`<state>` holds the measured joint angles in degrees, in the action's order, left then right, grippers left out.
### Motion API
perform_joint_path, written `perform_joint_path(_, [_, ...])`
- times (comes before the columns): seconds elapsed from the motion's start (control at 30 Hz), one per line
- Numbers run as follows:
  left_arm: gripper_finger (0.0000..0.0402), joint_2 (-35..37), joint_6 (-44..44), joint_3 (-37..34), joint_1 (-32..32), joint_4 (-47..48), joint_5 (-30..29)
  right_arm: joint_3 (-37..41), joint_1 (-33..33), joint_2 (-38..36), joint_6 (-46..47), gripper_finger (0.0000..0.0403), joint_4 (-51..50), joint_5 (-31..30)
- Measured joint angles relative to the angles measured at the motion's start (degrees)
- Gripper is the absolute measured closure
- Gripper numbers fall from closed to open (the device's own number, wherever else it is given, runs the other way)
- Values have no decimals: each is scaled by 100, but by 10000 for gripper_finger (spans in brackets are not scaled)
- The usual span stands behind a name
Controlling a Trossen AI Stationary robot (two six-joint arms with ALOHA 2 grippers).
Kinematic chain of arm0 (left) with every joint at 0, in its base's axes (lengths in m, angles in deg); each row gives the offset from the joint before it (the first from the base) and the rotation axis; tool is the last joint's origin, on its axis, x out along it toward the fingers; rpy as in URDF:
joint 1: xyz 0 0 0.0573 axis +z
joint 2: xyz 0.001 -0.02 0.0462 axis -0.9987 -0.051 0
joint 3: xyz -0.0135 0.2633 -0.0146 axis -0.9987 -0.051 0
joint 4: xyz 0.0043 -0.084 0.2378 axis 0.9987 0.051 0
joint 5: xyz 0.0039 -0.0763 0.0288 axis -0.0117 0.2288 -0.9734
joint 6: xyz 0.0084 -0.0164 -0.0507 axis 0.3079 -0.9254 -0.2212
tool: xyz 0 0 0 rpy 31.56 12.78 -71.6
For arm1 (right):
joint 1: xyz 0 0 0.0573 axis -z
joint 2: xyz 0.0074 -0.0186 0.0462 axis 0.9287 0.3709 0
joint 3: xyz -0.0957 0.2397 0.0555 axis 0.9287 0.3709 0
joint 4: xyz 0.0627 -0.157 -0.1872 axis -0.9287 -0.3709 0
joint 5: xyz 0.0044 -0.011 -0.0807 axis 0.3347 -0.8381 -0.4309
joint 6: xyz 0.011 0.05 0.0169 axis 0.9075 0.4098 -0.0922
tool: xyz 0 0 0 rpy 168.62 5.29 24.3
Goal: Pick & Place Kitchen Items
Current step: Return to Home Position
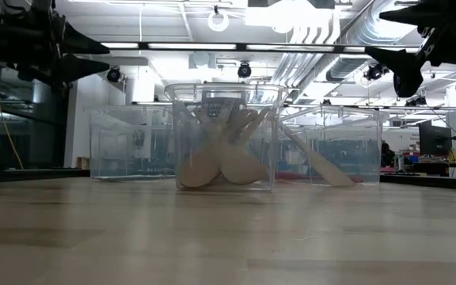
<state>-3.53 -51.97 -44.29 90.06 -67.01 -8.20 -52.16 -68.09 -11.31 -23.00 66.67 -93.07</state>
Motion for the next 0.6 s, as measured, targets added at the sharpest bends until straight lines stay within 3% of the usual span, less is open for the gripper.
perform_joint_path(0.13, [217, 3, 166, -381, -2, -820, 197, 199, 0, -45, -54, 128, 318, 7])
perform_joint_path(0.3, [217, 0, 379, -690, -2, -1311, 182, 213, 0, -45, -55, 128, -103, -66])
perform_joint_path(0.6, [217, 0, 720, -841, 0, -948, -207, 214, 2, -45, -182, 128, -821, -323])
